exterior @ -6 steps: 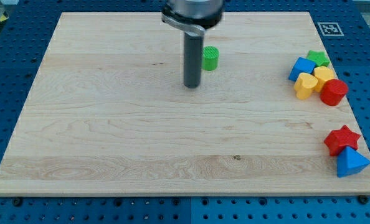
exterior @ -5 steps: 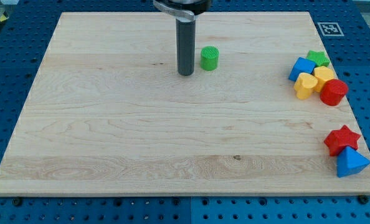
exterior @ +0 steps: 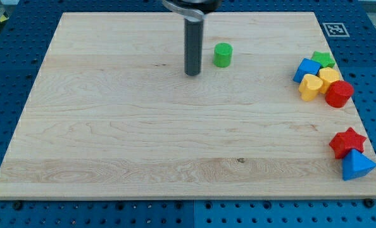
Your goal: Push the green circle into the group of blocks
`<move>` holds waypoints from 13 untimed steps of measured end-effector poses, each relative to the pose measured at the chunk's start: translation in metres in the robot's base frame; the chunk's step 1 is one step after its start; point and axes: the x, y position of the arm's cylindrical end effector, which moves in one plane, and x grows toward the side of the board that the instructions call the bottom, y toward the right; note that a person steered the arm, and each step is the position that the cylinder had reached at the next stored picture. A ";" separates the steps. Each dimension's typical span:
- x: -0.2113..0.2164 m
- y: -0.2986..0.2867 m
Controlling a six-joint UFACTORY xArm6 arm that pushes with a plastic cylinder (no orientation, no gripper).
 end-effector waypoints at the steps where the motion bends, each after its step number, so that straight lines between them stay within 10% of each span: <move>1: -0.023 0.010; 3: -0.024 0.168; 7: -0.103 0.207; 10: -0.028 0.229; 13: -0.049 0.219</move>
